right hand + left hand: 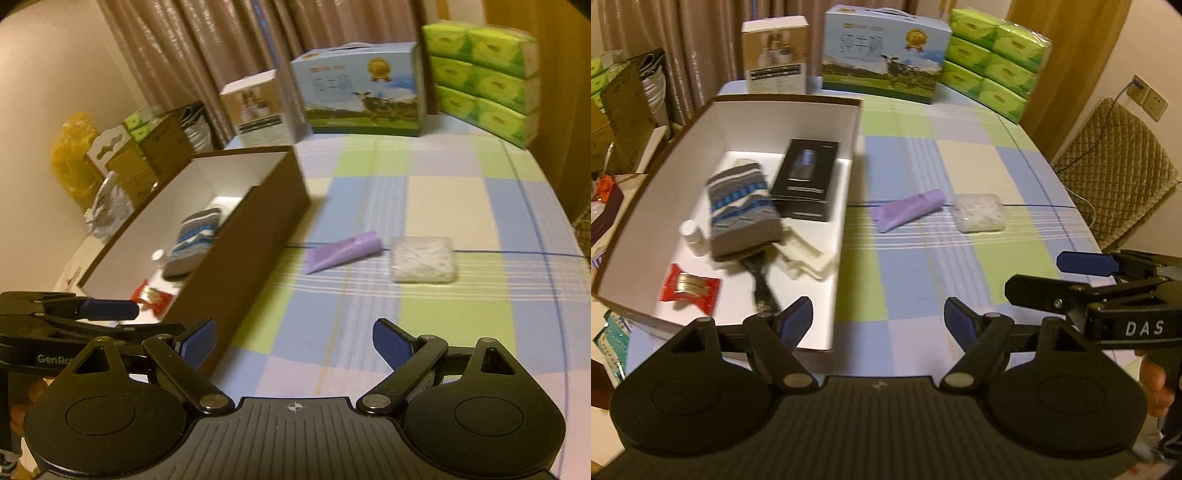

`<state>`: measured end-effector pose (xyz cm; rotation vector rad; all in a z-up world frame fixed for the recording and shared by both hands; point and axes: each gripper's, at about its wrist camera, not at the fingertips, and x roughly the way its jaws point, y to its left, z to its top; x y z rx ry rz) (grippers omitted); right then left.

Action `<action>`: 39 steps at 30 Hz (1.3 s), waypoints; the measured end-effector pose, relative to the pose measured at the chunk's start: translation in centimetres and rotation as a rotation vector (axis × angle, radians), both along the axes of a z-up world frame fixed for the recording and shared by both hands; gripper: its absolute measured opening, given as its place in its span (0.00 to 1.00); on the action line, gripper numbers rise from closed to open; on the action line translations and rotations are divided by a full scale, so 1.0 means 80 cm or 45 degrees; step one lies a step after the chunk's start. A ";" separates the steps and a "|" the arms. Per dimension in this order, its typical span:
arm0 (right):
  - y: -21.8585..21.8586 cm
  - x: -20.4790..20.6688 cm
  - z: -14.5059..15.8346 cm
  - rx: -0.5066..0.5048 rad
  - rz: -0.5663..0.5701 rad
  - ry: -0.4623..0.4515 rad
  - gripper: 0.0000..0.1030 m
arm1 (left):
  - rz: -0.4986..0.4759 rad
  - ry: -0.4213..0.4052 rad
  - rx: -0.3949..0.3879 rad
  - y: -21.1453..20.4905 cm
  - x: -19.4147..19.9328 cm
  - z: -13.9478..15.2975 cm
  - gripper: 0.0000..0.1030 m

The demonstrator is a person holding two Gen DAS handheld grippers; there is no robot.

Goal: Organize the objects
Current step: 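Withdraw both tools from the box toward the purple tube and floss box, then grasp the purple tube with the left tool while the right tool grasps the floss box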

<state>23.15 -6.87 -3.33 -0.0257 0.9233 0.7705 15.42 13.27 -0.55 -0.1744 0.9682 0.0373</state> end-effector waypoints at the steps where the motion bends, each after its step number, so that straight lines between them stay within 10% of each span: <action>1: -0.008 0.005 -0.002 -0.004 -0.016 0.002 0.86 | -0.010 -0.004 -0.003 -0.008 0.003 -0.002 0.73; 20: -0.078 0.089 -0.058 -0.072 -0.161 0.035 0.86 | -0.168 -0.042 0.083 -0.084 0.105 -0.052 0.69; 39: -0.026 0.199 -0.110 -0.097 0.029 -0.093 0.86 | -0.387 0.077 0.288 -0.090 0.242 -0.129 0.63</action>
